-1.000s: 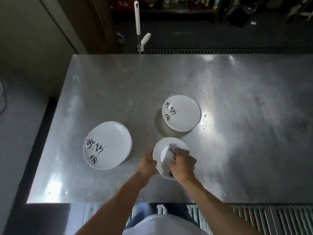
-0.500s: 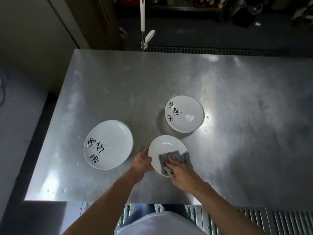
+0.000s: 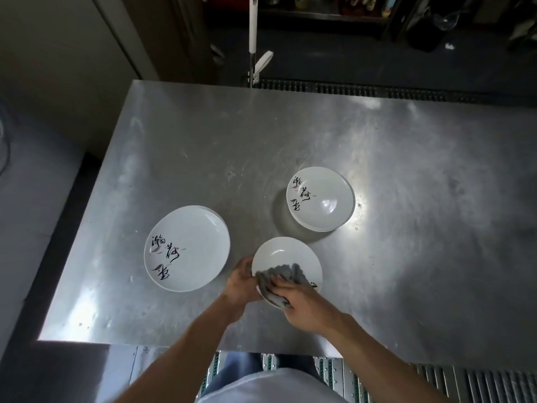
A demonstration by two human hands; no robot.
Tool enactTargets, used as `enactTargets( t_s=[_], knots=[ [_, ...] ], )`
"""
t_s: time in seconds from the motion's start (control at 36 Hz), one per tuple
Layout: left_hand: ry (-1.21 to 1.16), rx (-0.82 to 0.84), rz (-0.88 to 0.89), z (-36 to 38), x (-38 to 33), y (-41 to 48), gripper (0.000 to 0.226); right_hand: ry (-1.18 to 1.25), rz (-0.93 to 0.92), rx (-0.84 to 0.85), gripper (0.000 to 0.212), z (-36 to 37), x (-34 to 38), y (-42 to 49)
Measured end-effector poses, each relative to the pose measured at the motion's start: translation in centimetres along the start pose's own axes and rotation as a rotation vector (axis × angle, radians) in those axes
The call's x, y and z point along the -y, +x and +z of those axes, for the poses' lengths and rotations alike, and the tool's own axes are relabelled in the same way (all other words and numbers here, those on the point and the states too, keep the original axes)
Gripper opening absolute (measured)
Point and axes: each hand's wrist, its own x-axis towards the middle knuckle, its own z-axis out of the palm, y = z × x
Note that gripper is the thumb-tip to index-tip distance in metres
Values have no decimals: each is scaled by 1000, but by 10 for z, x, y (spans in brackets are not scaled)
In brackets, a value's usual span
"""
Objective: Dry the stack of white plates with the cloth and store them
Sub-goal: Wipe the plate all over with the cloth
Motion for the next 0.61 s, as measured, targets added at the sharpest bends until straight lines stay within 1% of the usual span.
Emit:
enactTargets(
  t_s=[0.03, 0.08, 0.11, 0.17, 0.22, 0.25, 0.28, 0.31, 0.33, 0.36, 0.39, 0.42, 0.44, 0.5, 0.53, 0.56, 0.61],
  knots=[
    [-8, 11, -1, -1, 1, -2, 62, -15, -2, -4, 74, 0, -3, -7],
    [0, 46, 2, -2, 2, -7, 75, 27, 89, -1, 66, 0, -9, -16],
    [15, 71, -2, -3, 3, -9, 78, 123, 187, -8, 65, -1, -10, -16],
    [53, 123, -37, -5, 3, -12, 78, 488, 511, -32, 64, -9, -3, -8],
    [104, 172, -81, -6, 0, -13, 71, 770, 788, -172, 62, -17, 6, 6],
    [140, 197, -99, -6, -2, -13, 67, 840, 864, -226, 61, -19, 10, 12],
    [178, 225, -108, -5, -4, -14, 63, 895, 877, -228, 64, -20, 16, 17],
    [210, 251, -109, -5, -5, -15, 58, 894, 794, -197, 69, -21, 23, 19],
    [235, 266, -103, -4, -6, -17, 52, 827, 637, -134, 73, -20, 30, 21],
    [247, 266, -91, -5, -6, -18, 44, 694, 471, -63, 74, -17, 32, 22],
    [247, 255, -81, -7, -4, -17, 38, 560, 341, -38, 72, -14, 30, 24],
    [236, 241, -75, -9, -2, -16, 36, 441, 284, -34, 69, -13, 24, 26],
    [220, 226, -75, -10, 0, -15, 42, 358, 327, -24, 68, -16, 16, 27],
    [203, 214, -70, -11, 0, -15, 56, 242, 518, 56, 73, -22, 10, 28],
    [202, 219, -57, -11, -2, -15, 56, 159, 480, 51, 72, -25, 14, 29],
    [205, 225, -46, -11, -3, -15, 52, 77, 356, -22, 67, -23, 21, 29],
    [206, 227, -29, -13, -5, -16, 41, 10, 133, -103, 58, -14, 26, 24]
  ],
)
